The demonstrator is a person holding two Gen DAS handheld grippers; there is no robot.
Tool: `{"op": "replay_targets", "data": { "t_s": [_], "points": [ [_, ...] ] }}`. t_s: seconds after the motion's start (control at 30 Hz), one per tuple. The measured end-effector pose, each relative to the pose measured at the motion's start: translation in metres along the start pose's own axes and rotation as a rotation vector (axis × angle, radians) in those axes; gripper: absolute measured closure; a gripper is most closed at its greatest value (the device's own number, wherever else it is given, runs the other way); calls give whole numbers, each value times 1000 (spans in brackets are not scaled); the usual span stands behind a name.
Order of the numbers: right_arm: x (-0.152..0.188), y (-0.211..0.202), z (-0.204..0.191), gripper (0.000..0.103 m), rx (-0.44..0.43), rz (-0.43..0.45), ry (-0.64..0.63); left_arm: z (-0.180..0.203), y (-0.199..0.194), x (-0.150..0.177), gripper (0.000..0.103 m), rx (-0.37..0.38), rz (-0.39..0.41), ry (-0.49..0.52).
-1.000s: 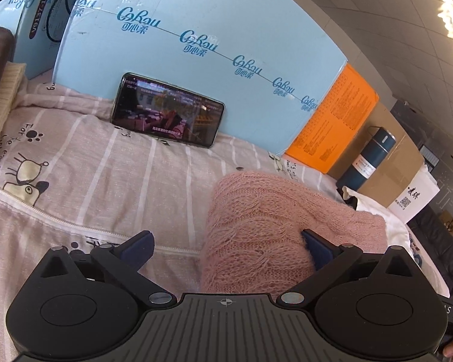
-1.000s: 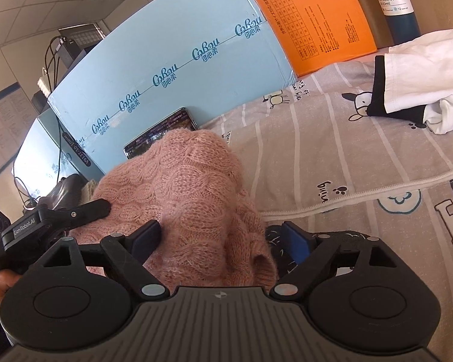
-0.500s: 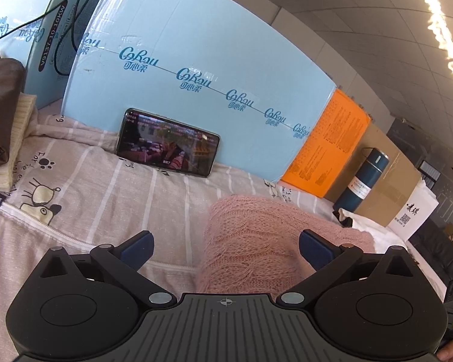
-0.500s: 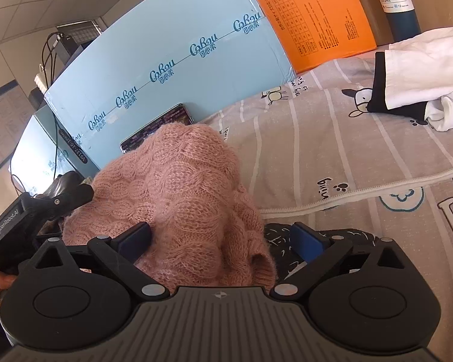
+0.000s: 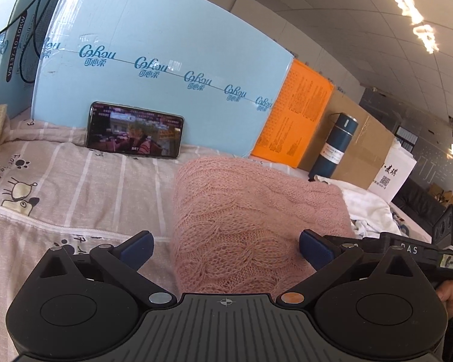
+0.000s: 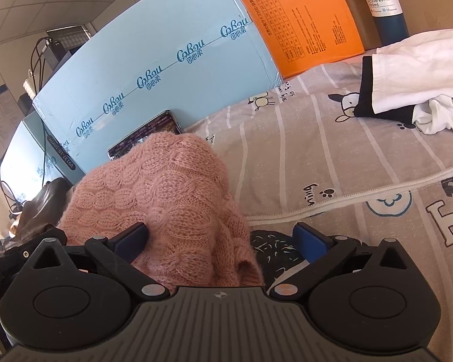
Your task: Fold clothes
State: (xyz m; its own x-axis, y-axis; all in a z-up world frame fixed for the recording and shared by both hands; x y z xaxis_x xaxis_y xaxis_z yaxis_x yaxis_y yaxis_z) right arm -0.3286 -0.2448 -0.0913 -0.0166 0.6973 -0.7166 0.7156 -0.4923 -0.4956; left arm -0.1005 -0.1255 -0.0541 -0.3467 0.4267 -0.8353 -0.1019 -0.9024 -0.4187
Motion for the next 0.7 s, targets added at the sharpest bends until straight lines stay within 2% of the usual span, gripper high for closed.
{"op": "replay_targets", "data": {
  "t_s": [0.2,0.37,0.7],
  "points": [
    [0,1,0,0,-5,-5,-6,-3,14,9,0,-64,-71,26],
    [-1,1,0,0,-21,-4,7,-6,15,8,0,-69,-60,14],
    [-6,0,11,0,-85,-31,111,-9,18,5,0,-60,-47,-5]
  ]
}}
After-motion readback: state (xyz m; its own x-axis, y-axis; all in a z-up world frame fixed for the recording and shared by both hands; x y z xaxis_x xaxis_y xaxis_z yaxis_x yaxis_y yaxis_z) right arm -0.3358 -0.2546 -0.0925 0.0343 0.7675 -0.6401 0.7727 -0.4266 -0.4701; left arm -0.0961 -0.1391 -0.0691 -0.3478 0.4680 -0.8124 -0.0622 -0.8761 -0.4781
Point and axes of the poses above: each gripper's, at about its wrist camera, not at the fingertips, and y roughly the way its jaws point, z to its right, x to its underside, the point moved 4 cm from there along y, roughly the way its jaws point
